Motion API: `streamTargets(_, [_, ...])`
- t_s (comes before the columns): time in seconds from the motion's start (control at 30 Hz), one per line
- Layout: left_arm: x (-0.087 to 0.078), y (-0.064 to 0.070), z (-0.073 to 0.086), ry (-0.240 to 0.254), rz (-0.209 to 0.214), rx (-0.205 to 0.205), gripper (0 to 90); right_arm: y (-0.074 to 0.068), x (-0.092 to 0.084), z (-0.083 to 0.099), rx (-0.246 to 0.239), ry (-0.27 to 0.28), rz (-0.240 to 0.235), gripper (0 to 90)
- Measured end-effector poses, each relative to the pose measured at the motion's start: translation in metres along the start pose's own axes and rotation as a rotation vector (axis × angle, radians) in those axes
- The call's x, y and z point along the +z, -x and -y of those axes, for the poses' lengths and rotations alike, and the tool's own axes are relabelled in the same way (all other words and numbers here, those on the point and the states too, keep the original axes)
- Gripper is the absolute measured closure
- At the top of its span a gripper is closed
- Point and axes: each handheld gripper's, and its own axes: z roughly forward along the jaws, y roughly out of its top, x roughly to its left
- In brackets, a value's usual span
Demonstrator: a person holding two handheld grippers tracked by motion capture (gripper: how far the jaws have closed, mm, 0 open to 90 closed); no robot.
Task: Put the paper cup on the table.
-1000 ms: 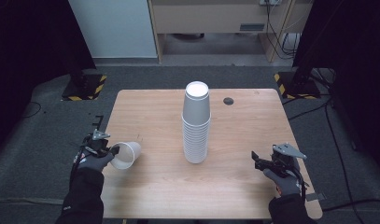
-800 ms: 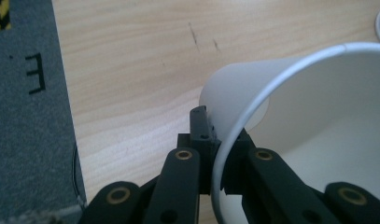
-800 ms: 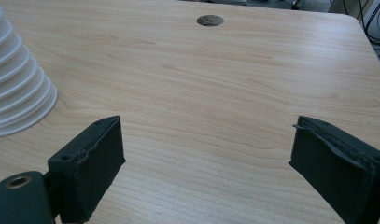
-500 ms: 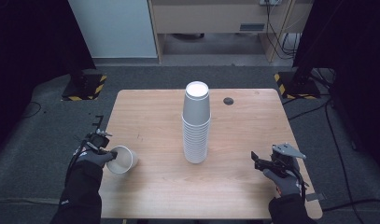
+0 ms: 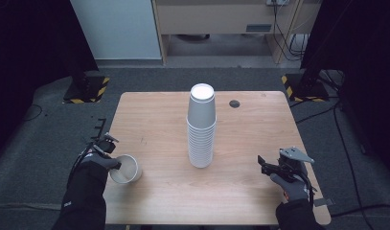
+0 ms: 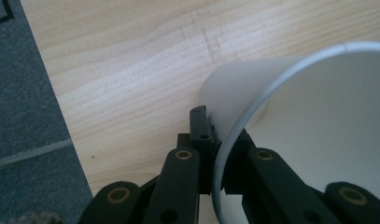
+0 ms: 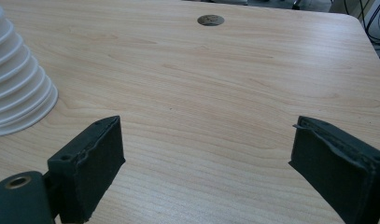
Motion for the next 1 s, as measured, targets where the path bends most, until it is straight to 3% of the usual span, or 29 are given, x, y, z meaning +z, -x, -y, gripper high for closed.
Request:
streamTargets(0.3, [0.002,0.001,-0.001,0.011,0.009,-0.015,80.4,0.0,0.0,0.0,-0.002,0.0,-0.001,9.5])
streamTargets(0.4, [0.003,0.001,-0.001,0.036,0.01,-0.014,77.9,0.0,0.0,0.0,-0.002,-0.001,-0.002,9.5])
streamTargets(0.5, [0.003,0.001,0.0,0.075,0.018,-0.02,69.5,0.0,0.0,0.0,-0.003,0.0,-0.001,9.5])
streamTargets(0.53, [0.003,0.0,0.003,0.119,0.019,-0.021,66.8,0.0,0.0,0.0,-0.002,0.001,-0.001,9.5])
streamTargets(0.77, [0.0,-0.002,0.015,0.262,0.025,-0.041,58.5,0.0,0.0,0.0,0.0,0.002,0.001,9.4])
streamTargets(0.9, [-0.006,-0.002,0.023,0.397,-0.002,-0.038,53.3,0.0,0.0,0.0,0.001,0.004,0.001,9.4])
streamTargets(1.0, [-0.01,0.0,0.03,0.537,-0.007,-0.05,47.3,0.001,-0.001,-0.001,0.001,0.008,0.003,9.4])
